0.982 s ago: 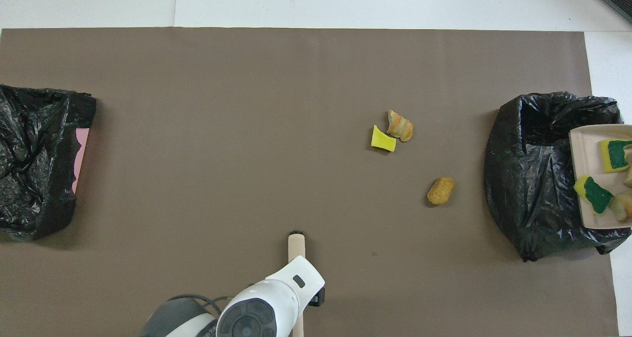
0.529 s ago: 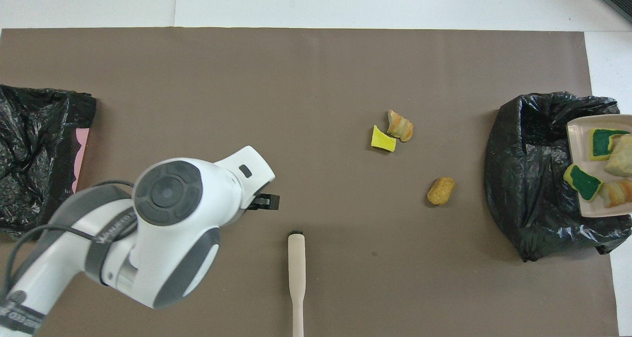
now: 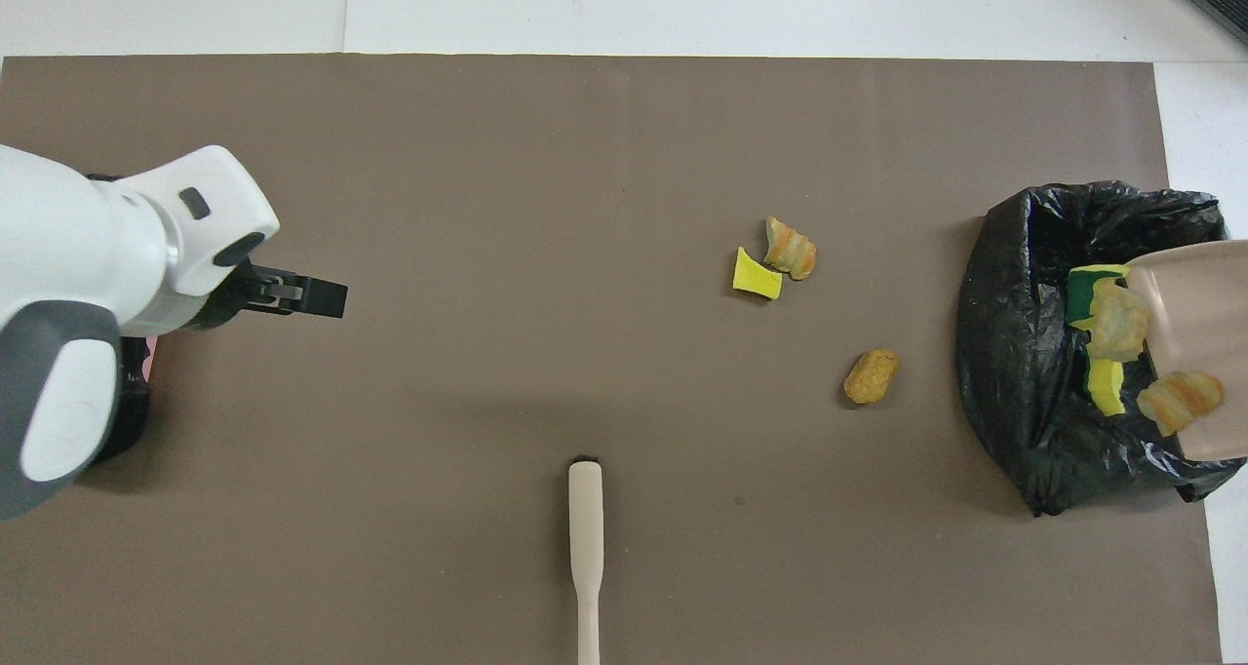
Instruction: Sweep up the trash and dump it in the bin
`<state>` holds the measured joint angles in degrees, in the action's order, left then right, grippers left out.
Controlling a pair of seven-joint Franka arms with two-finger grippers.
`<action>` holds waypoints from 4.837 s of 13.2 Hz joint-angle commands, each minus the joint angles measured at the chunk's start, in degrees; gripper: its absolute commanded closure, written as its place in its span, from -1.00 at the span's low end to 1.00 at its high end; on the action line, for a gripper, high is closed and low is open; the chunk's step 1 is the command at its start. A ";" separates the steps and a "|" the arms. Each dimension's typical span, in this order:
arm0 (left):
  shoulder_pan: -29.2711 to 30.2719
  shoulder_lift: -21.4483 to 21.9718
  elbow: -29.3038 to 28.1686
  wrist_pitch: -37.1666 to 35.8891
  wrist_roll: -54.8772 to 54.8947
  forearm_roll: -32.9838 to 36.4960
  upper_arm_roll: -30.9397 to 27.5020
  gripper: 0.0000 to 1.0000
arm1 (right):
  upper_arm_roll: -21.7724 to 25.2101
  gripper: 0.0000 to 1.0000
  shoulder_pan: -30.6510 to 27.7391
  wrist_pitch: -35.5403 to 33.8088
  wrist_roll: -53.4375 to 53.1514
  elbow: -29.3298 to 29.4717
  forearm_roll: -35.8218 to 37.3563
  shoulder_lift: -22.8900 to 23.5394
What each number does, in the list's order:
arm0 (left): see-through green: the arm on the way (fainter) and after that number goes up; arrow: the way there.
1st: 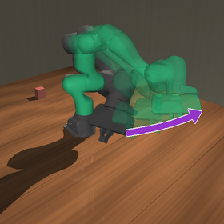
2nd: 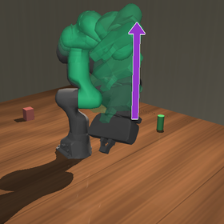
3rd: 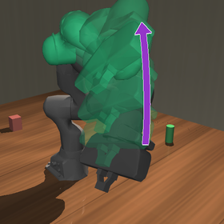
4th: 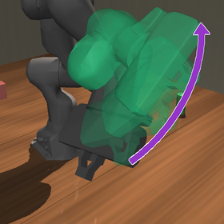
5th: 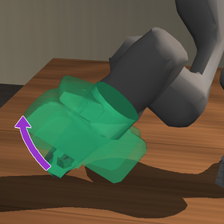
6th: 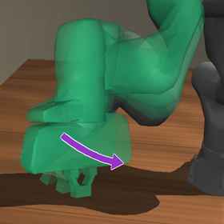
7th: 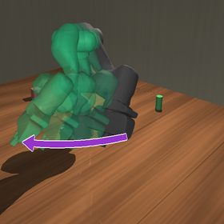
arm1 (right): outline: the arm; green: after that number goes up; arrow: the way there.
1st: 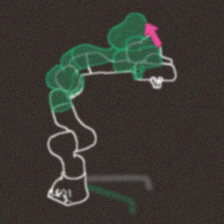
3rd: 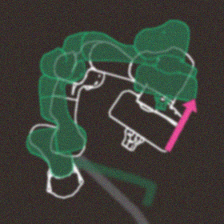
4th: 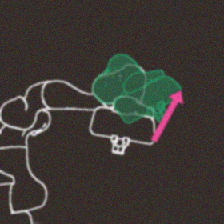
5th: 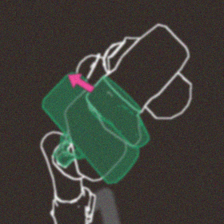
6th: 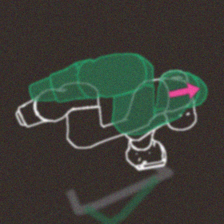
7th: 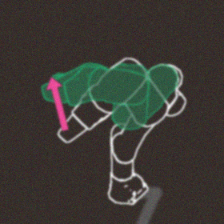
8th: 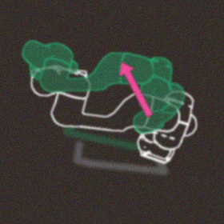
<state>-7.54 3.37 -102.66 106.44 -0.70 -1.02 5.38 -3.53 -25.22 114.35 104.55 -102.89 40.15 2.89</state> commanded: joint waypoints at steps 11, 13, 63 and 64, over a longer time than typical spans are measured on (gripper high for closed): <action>1.48 -1.26 18.20 -19.17 9.93 1.64 -4.24 -1.00 | -0.69 1.00 4.48 -2.80 -1.00 -0.38 -12.00 -3.51; 0.95 -1.26 18.11 -19.17 9.93 1.11 -4.33 -1.00 | -0.87 1.00 8.24 -5.44 -5.56 -1.08 -16.23 -4.12; 1.65 -6.08 5.20 -0.37 -10.96 0.93 11.65 -1.00 | -3.07 -1.00 71.17 5.17 -155.33 -21.97 -47.27 -0.85; 1.56 -7.66 5.02 0.42 -12.64 1.20 13.58 -1.00 | -3.07 -1.00 71.97 6.49 -155.70 -24.62 -49.01 -2.44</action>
<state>-5.82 -3.20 -95.74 104.09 -9.81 -0.69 16.52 -6.63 45.49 116.91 -49.70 -119.70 -6.02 5.92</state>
